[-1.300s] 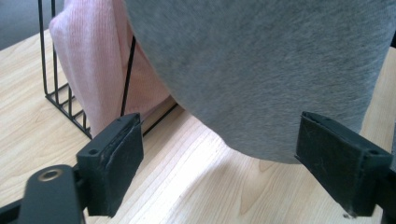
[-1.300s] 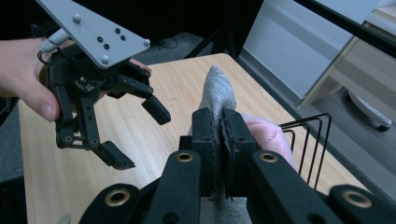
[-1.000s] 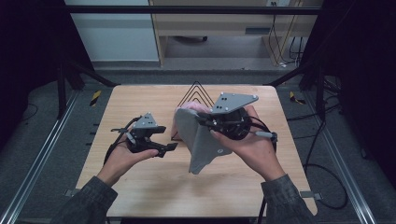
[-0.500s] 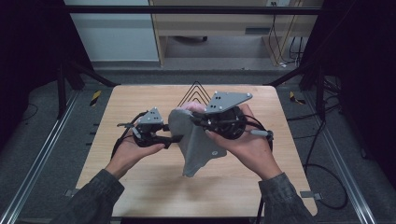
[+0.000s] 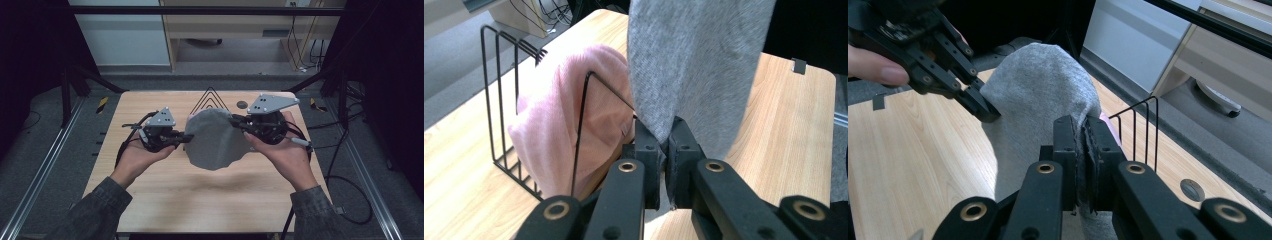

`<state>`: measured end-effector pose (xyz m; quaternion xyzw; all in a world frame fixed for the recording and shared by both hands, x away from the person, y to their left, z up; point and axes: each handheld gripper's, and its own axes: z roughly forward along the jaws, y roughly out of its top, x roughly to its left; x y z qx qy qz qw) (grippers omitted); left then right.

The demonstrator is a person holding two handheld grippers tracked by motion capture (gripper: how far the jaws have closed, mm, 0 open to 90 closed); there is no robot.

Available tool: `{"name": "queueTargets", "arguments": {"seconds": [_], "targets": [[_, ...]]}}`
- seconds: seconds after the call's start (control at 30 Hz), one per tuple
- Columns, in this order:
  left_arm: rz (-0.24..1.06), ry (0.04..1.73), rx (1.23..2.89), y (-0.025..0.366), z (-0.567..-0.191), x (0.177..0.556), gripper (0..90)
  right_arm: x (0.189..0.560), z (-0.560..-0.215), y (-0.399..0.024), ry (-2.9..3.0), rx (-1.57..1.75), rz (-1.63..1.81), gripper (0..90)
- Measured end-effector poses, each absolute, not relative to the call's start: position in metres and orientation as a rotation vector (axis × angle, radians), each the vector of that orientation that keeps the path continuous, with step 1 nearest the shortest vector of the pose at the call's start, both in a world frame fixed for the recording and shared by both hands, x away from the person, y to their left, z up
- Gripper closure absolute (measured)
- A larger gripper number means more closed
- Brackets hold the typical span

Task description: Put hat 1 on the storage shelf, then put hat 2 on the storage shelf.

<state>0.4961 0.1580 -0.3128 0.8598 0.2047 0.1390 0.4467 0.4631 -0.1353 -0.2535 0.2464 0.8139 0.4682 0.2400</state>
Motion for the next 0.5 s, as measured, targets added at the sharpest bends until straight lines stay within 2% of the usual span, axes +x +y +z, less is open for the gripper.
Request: {"name": "queueTargets", "arguments": {"seconds": [0.5], "targets": [[0.414, 0.519, 2.117, 0.169, -0.255, 0.493, 86.0, 0.476, -0.232, -0.137, 2.178, 0.708, 1.347, 85.1]]}}
